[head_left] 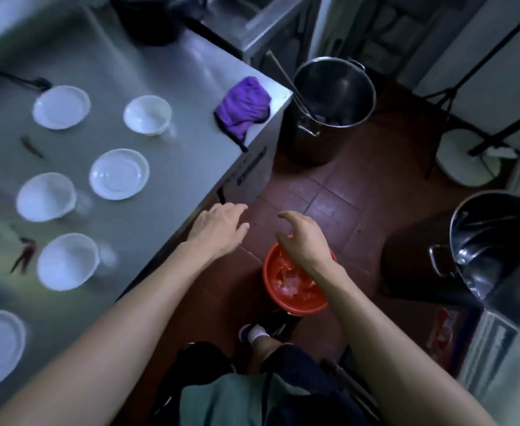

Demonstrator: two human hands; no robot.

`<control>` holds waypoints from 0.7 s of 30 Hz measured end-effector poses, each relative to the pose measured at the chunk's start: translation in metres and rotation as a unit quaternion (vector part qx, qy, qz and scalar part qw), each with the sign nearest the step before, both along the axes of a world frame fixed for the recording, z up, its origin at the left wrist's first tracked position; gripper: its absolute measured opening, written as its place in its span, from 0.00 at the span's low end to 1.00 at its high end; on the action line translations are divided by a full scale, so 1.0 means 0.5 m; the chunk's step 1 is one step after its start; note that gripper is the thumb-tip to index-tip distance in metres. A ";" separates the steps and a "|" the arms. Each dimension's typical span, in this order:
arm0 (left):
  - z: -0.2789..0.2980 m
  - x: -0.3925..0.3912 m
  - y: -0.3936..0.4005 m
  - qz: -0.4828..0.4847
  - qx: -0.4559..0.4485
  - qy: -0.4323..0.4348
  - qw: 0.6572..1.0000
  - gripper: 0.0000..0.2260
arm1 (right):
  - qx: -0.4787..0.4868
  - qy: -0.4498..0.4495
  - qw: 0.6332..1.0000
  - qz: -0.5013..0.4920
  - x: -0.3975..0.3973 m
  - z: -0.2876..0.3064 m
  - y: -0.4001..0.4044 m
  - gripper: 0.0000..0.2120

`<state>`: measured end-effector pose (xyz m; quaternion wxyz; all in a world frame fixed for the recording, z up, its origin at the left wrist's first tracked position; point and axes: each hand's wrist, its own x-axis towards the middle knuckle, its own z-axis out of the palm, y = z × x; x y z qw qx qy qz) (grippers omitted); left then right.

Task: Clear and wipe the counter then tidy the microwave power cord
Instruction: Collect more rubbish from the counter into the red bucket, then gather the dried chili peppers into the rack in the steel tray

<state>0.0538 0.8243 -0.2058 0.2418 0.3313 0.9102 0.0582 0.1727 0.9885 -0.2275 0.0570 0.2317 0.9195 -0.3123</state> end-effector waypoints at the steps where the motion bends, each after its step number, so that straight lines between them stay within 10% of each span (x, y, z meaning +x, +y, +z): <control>1: 0.013 -0.007 -0.035 0.018 0.006 0.004 1.000 0.22 | 0.000 0.006 1.000 0.010 -0.016 0.015 -0.024 0.23; 21: 0.118 0.013 -0.669 0.239 0.068 0.068 0.966 0.21 | 0.034 0.043 0.971 0.234 -0.168 0.143 -0.560 0.21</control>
